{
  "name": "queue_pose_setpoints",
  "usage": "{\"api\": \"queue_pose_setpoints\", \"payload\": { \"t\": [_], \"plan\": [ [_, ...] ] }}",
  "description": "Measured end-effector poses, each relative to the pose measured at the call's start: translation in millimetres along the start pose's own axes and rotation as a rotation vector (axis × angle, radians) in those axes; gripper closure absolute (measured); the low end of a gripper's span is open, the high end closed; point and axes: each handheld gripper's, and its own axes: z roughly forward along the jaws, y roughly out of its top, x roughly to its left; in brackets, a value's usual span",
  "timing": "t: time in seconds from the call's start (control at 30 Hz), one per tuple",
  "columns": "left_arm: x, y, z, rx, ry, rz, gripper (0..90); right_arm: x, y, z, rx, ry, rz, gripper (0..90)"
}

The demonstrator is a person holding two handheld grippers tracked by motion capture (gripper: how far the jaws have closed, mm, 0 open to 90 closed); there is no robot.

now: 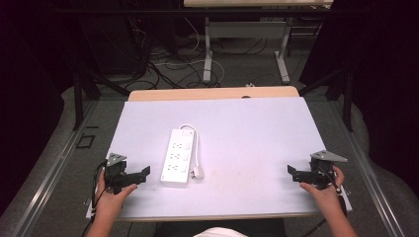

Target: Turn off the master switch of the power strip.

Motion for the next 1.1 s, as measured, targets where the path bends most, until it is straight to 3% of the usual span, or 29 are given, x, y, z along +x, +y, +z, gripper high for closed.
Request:
{"api": "queue_pose_setpoints", "payload": {
  "t": [0.23, 0.37, 0.57, 0.7, 1.1],
  "plan": [
    [-1.3, 1.5, -1.2, 0.02, -0.021, -0.003, 2.4, 6.7, 0.1, -9.6, -0.057, -0.006, -0.019, 0.0],
    [-3.0, 2.4, -1.8, 0.01, -0.016, -0.005, 2.4, 11.2, 1.2, -10.4, -0.05, 0.008, -0.036, 0.0],
    [-5.1, 4.8, -3.2, 0.041, -0.012, -0.013, 4.1, 16.7, 0.4, -9.3, -0.044, 0.008, -0.048, 0.0],
    [-7.7, 10.9, -6.7, 0.057, -0.001, 0.012, 5.0, 18.4, 0.5, -9.7, -0.046, 0.011, -0.067, 0.0],
    [-14.8, 24.8, -13.8, 0.036, -0.045, 0.021, 5.1, 22.1, 0.3, -9.0, -0.047, 0.006, -0.08, 0.0]
  ]
}}
